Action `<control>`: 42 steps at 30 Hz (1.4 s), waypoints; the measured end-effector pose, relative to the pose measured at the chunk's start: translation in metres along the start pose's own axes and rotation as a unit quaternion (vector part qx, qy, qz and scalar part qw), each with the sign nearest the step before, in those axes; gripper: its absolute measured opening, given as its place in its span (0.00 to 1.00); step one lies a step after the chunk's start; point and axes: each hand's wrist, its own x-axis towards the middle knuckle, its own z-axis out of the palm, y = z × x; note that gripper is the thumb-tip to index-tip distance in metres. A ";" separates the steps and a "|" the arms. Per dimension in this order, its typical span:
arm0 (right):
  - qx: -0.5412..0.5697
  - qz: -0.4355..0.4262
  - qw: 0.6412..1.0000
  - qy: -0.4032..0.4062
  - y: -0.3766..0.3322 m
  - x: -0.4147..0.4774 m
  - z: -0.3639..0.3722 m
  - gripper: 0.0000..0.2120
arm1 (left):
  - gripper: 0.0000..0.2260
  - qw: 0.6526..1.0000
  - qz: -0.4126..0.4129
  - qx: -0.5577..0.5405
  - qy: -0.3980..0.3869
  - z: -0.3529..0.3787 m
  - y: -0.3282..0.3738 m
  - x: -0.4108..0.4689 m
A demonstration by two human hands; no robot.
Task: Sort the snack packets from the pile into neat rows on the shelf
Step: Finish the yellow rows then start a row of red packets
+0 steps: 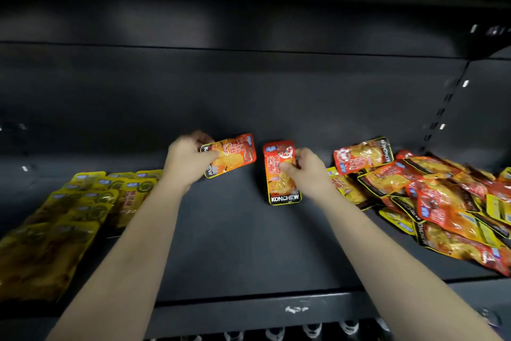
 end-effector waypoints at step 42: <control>-0.145 -0.020 0.989 0.010 -0.021 -0.007 0.078 0.16 | 0.20 0.995 0.000 -0.102 -0.015 -0.008 -0.049 -0.018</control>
